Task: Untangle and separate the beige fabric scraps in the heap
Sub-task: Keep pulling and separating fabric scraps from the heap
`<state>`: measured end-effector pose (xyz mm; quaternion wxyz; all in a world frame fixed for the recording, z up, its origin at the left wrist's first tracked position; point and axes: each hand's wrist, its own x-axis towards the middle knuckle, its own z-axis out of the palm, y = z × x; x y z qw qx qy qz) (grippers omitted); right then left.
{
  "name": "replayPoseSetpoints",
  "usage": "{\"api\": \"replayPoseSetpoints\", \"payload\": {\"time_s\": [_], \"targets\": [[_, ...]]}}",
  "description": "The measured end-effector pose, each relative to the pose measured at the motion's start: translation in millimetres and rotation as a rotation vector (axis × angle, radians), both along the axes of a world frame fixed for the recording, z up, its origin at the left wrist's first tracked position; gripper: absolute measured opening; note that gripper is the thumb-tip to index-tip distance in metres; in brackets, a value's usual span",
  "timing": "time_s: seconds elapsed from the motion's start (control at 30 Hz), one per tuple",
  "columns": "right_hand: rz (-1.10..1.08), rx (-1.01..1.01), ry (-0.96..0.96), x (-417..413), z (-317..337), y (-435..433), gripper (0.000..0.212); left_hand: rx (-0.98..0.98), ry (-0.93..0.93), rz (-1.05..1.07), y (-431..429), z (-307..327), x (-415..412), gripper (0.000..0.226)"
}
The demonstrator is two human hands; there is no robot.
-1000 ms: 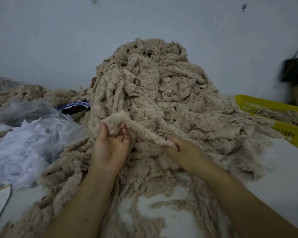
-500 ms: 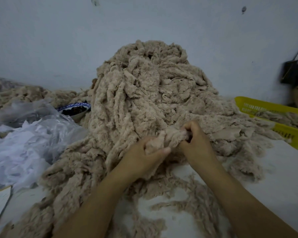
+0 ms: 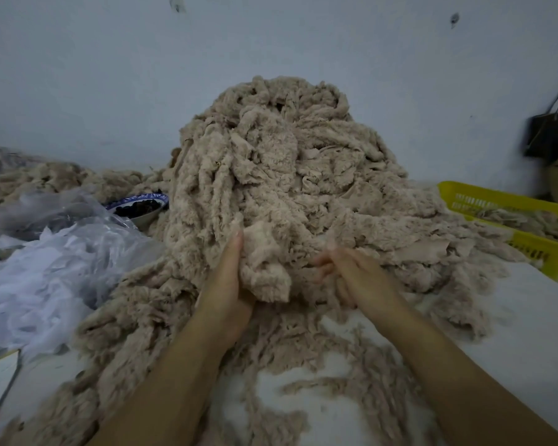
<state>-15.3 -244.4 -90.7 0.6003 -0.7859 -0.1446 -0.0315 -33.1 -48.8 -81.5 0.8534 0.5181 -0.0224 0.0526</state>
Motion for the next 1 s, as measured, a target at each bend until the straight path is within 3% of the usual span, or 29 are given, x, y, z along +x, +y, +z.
{"api": "replayPoseSetpoints", "payload": {"time_s": [0.07,0.13,0.2,0.27,0.33,0.4,0.5,0.57,0.6,0.63,0.67,0.7,0.77,0.83,0.9,1.0], "targets": [[0.069,-0.042,-0.055,-6.8,2.0,6.7,0.053,0.117,-0.025,0.019,-3.5,-2.5,-2.6,0.043],[0.092,-0.047,-0.138,-10.7,5.8,13.9,0.048,0.299,-0.036,0.070,-4.8,-7.3,-5.7,0.051],[0.099,-0.171,-0.219,-12.2,6.2,22.3,0.053,0.472,-0.044,0.053,-7.9,-13.0,-6.7,0.081],[0.108,-0.368,-0.311,-8.4,-0.8,28.7,0.051,0.451,-0.038,-0.051,-11.4,-18.4,-5.2,0.102],[0.091,-0.398,-0.356,-2.5,-9.0,31.4,0.036,0.371,-0.070,-0.162,-16.9,-19.9,-3.5,0.093],[0.043,-0.275,-0.320,0.8,-14.3,28.1,0.027,0.375,-0.079,-0.153,-21.4,-18.6,-3.7,0.089],[0.007,-0.003,-0.102,8.6,-10.4,18.6,0.019,0.503,-0.128,0.023,-17.8,-16.8,-1.9,0.076],[0.028,0.547,0.037,14.6,2.2,2.9,0.011,0.701,-0.138,0.116,-10.9,-14.8,-1.2,0.051],[0.031,0.796,0.072,19.2,8.2,-6.9,0.022,0.826,-0.128,0.130,-8.3,-13.7,-0.4,0.034],[0.032,0.903,0.093,21.6,11.7,-15.2,0.038,0.941,-0.119,0.116,-6.8,-14.0,0.2,0.021],[0.006,0.868,0.124,21.1,12.4,-18.5,0.047,1.050,-0.116,0.084,-6.1,-14.8,0.9,0.021],[-0.048,0.710,0.153,20.6,9.0,-16.5,0.048,1.147,-0.122,0.048,-5.3,-17.8,3.1,0.030],[-0.137,0.235,0.129,18.1,-4.4,-6.1,0.035,1.297,-0.123,0.034,-6.4,-21.3,7.1,0.043],[-0.131,-0.116,-0.015,17.4,-14.2,2.7,0.021,1.373,-0.113,0.081,-10.3,-21.2,7.5,0.037],[-0.020,-0.346,-0.070,15.5,-18.1,10.4,0.028,1.351,-0.125,0.138,-12.2,-19.2,6.4,0.021],[0.072,-0.572,-0.174,14.1,-22.4,19.7,0.031,1.212,-0.321,0.179,-15.1,-13.4,-1.6,0.010]]}}
